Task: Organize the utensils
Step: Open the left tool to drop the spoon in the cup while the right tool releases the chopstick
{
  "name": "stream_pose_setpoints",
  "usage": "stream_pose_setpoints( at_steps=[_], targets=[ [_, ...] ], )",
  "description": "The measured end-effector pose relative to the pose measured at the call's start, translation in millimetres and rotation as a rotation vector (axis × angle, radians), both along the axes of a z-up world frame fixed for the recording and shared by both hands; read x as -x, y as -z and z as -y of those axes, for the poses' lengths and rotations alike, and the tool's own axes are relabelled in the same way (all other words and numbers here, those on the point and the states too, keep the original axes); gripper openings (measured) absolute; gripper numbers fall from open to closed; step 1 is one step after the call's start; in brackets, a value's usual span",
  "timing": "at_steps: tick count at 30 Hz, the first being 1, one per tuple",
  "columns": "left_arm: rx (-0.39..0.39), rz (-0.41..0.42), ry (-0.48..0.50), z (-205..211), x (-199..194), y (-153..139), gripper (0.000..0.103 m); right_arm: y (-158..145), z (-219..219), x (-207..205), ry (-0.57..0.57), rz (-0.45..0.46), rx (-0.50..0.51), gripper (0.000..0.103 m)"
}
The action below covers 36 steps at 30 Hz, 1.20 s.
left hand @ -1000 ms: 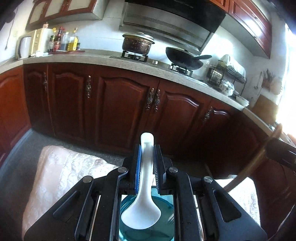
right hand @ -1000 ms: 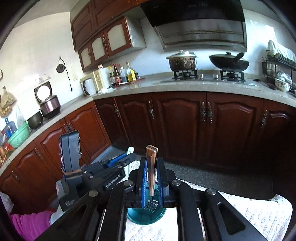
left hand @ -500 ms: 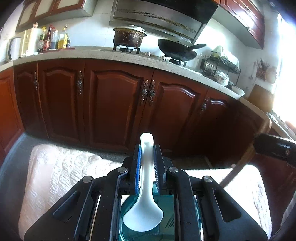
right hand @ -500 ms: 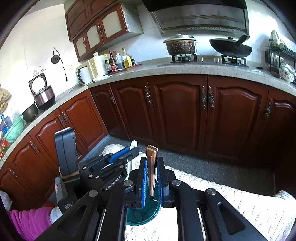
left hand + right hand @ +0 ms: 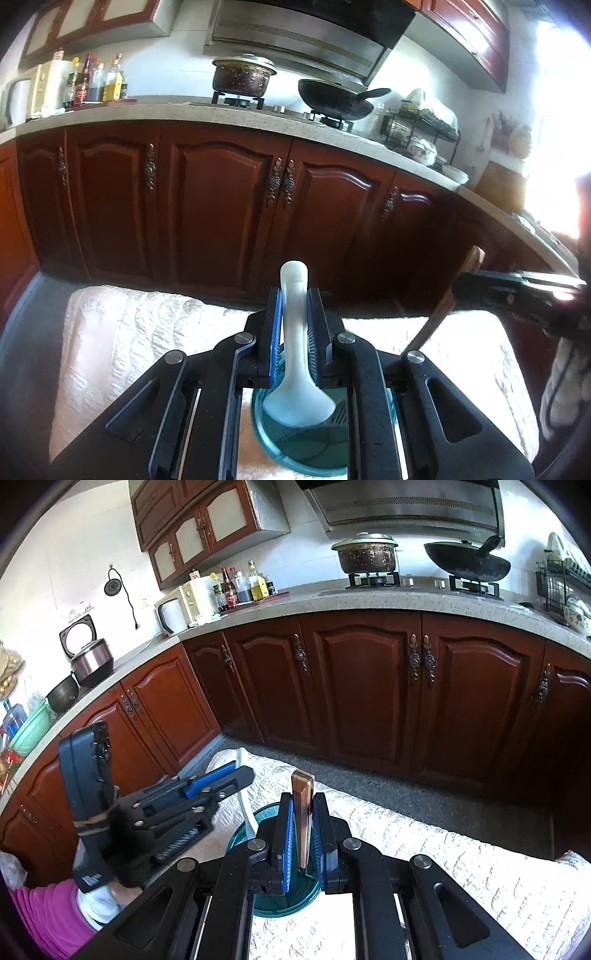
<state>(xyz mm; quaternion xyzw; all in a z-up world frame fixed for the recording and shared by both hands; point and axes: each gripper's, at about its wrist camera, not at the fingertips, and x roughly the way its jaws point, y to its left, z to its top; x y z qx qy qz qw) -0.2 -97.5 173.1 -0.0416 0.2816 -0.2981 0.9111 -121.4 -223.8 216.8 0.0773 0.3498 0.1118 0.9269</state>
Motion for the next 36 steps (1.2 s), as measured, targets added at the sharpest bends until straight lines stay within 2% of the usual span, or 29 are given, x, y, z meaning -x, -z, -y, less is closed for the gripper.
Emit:
stream_pose_setpoints(
  at_steps=[7,11,14,22,26,29,32,33,36],
  targets=[
    [-0.080,0.030,0.063,-12,-2,0,0.013,3,2,1,0.004,-0.010,-0.003,0.009],
    [-0.207,0.111,0.115,0,0,4,0.007,7,0,0,0.000,-0.019,-0.001,0.010],
    [-0.232,0.087,0.156,6,-5,11,0.007,9,-1,-3,0.000,-0.028,0.001,0.009],
    [-0.143,-0.035,0.127,0,-10,32,0.007,22,-5,-16,-0.007,-0.073,0.001,0.009],
    [-0.125,-0.073,0.117,1,-7,39,0.007,32,-6,-28,-0.012,-0.110,-0.008,0.010],
    [-0.107,-0.102,0.111,-1,-4,41,0.013,36,-6,-35,-0.015,-0.122,-0.007,0.010],
    [-0.084,-0.122,0.093,-5,-2,39,0.035,38,-2,-41,0.004,-0.131,-0.029,0.010],
    [-0.073,-0.128,0.089,-7,-1,39,0.040,39,0,-41,0.008,-0.131,-0.037,0.010],
    [-0.065,-0.128,0.072,-11,4,36,0.045,42,4,-42,0.029,-0.131,-0.063,0.011]
  ],
)
